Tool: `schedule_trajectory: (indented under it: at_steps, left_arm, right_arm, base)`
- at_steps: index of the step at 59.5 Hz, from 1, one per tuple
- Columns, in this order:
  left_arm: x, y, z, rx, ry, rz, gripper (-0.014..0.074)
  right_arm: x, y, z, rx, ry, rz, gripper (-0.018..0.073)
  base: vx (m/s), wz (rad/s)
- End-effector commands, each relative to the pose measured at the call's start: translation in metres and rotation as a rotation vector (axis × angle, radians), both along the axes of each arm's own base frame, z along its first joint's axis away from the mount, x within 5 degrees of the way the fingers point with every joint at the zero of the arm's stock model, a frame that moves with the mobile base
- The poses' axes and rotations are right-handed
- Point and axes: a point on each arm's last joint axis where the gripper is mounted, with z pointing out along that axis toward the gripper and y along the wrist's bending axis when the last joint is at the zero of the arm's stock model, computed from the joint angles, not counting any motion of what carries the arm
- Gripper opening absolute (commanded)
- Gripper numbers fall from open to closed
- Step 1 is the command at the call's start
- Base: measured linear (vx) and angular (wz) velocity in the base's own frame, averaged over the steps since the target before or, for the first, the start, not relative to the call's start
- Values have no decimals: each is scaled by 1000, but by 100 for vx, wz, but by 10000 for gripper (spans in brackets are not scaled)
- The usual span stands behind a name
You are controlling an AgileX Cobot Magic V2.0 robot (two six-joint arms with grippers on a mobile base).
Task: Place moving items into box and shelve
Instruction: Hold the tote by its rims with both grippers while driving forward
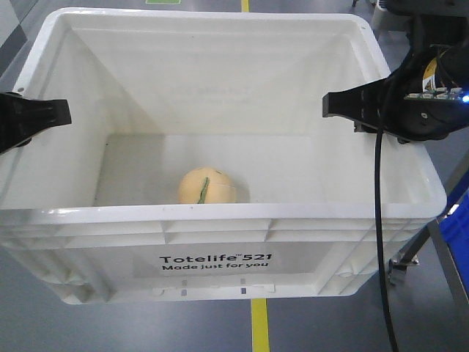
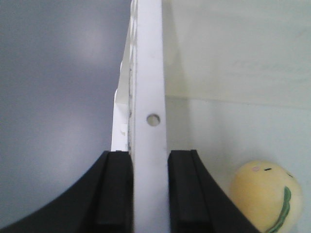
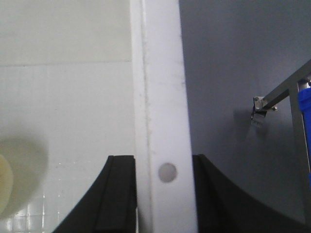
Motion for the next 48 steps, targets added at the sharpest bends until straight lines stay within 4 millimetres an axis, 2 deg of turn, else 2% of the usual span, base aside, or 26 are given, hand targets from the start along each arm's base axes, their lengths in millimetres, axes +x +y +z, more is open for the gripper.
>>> schedule_trajectory:
  at_steps: [1,48]
  left_arm:
    - [0,-1,30,-51,-197,-65,161]
    - [0,-1,30,-51,-197,-65,161]
  right_arm:
    - [0,-4,31,34,-172,27,83]
    - [0,-4,31,34,-172,27,83]
  base:
    - [42,-4]
    - [43,-2]
